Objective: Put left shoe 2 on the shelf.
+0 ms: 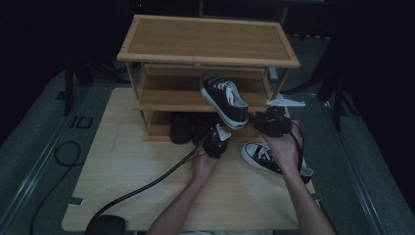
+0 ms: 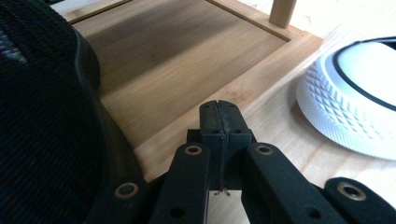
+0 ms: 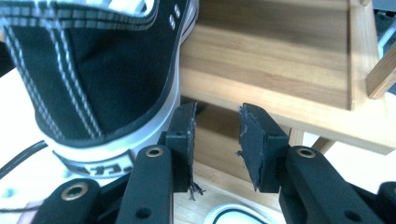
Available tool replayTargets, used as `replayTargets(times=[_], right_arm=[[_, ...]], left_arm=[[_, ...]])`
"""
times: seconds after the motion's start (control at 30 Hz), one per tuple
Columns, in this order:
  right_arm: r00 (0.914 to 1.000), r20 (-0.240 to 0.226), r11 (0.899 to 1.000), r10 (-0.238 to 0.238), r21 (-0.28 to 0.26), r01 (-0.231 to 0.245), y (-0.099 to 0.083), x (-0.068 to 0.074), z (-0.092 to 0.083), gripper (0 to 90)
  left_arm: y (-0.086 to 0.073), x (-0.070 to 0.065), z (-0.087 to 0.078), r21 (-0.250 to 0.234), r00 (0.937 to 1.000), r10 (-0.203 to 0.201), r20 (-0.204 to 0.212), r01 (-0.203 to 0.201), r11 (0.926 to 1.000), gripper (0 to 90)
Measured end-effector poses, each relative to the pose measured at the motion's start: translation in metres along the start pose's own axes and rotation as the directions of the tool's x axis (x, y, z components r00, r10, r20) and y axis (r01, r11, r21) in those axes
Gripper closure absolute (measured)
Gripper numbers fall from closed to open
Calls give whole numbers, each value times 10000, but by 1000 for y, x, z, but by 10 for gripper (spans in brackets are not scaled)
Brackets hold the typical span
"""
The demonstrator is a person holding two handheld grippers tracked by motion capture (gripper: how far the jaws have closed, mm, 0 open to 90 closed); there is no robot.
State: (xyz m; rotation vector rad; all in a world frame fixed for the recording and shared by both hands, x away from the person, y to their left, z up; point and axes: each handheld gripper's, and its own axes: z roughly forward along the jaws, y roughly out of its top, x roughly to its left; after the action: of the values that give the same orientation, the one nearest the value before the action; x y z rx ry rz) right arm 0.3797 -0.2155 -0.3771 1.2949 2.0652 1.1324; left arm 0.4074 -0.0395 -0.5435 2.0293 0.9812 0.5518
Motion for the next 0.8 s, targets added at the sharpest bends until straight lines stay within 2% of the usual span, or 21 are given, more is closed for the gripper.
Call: replayTargets(times=[0.1,0.23,0.37,0.43,0.5,0.53,0.57,0.67,0.8], right_arm=[[10000,-37,10000,15,-11,-15,-3,1,-1,655],[9999,-63,10000,-86,-36,86,-7,2,-2,653],[9998,-92,9998,-192,-51,192,-13,5,-5,650],[9996,-146,9997,-240,-103,239,-15,6,-8,644],[9992,-204,9993,-333,-157,330,-17,7,-10,637],[9992,-202,9992,-356,-196,352,-18,8,-11,637],[9982,-363,9982,-480,-372,466,-21,10,-14,642],[9974,-367,9972,-619,-437,603,-22,13,-17,671],[9953,-508,9960,-820,-399,800,-24,19,-20,810]], left_arm=[[3,-1,5,94,9997,207,-159,-206,9997,900],[3,-6,13,102,9994,325,-103,-324,9994,900],[5,-4,20,367,9988,424,-234,-416,9985,900],[6,-4,24,274,9995,228,-208,-222,9994,900],[7,-2,26,410,9990,333,-282,-321,9986,900],[8,-4,29,278,9998,103,-178,-98,9996,900],[8,-4,30,264,9997,45,-229,-39,9996,899],[8,-2,33,284,9996,-81,-253,88,9996,899],[9,-1,35,326,9991,-146,-387,159,9993,896]])
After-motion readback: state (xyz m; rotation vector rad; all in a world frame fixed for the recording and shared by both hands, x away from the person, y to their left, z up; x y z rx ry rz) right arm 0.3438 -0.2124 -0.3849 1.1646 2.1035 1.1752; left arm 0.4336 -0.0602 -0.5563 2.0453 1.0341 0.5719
